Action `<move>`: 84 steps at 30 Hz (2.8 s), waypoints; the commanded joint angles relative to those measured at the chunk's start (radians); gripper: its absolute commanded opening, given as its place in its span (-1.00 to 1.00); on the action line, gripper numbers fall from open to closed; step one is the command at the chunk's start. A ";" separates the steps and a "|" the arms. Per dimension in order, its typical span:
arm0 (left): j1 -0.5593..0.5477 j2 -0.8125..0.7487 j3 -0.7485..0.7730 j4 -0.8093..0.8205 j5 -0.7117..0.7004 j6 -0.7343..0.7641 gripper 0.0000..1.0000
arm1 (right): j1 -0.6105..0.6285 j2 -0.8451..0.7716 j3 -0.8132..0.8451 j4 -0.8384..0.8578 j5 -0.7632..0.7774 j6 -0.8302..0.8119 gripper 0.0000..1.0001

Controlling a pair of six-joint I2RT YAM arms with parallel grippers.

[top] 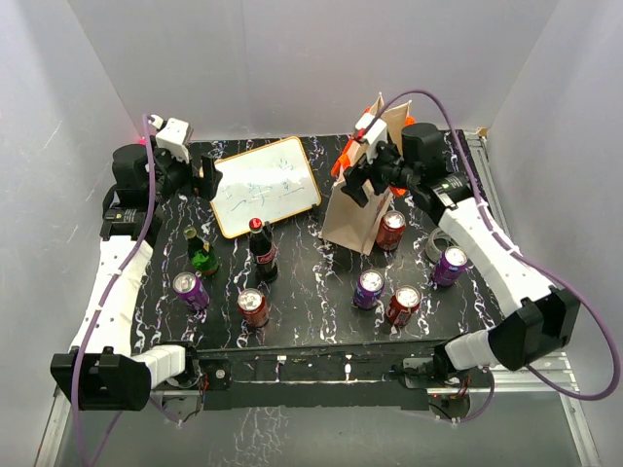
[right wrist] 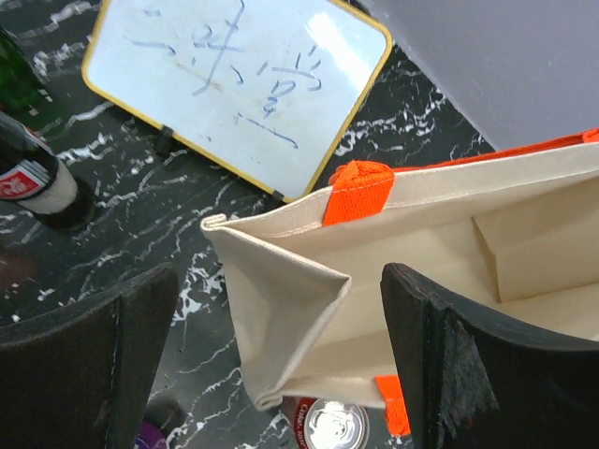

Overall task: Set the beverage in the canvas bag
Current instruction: Move the canvas bag to the center of the board, then pick up the drink from the center of the board.

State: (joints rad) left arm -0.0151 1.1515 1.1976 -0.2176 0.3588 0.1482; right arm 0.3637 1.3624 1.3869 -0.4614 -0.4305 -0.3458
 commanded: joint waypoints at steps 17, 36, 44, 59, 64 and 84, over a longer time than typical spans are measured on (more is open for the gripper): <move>0.005 0.003 -0.013 -0.021 0.128 0.031 0.94 | 0.193 0.050 0.053 -0.220 -0.012 -0.204 -0.69; -0.082 0.084 0.063 -0.145 0.199 0.065 0.94 | 0.355 -0.096 -0.070 -0.234 -0.075 -0.139 0.24; -0.134 0.164 0.138 -0.114 0.203 0.001 0.94 | 0.194 -0.166 0.006 -0.259 -0.132 -0.063 0.53; -0.338 0.321 0.317 -0.151 0.137 -0.088 0.94 | -0.374 -0.429 -0.278 -0.269 0.190 0.049 0.57; -0.420 0.374 0.365 -0.165 0.108 -0.141 0.93 | -0.468 -0.435 -0.374 -0.304 0.271 0.054 0.57; -0.517 0.426 0.304 -0.079 0.120 -0.233 0.90 | -0.480 -0.198 -0.422 -0.402 0.355 -0.077 0.60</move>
State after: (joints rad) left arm -0.5297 1.5898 1.5127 -0.3264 0.4603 -0.0624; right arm -0.1127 1.1664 0.9607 -0.8913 -0.1001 -0.4049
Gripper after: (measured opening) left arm 0.952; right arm 0.800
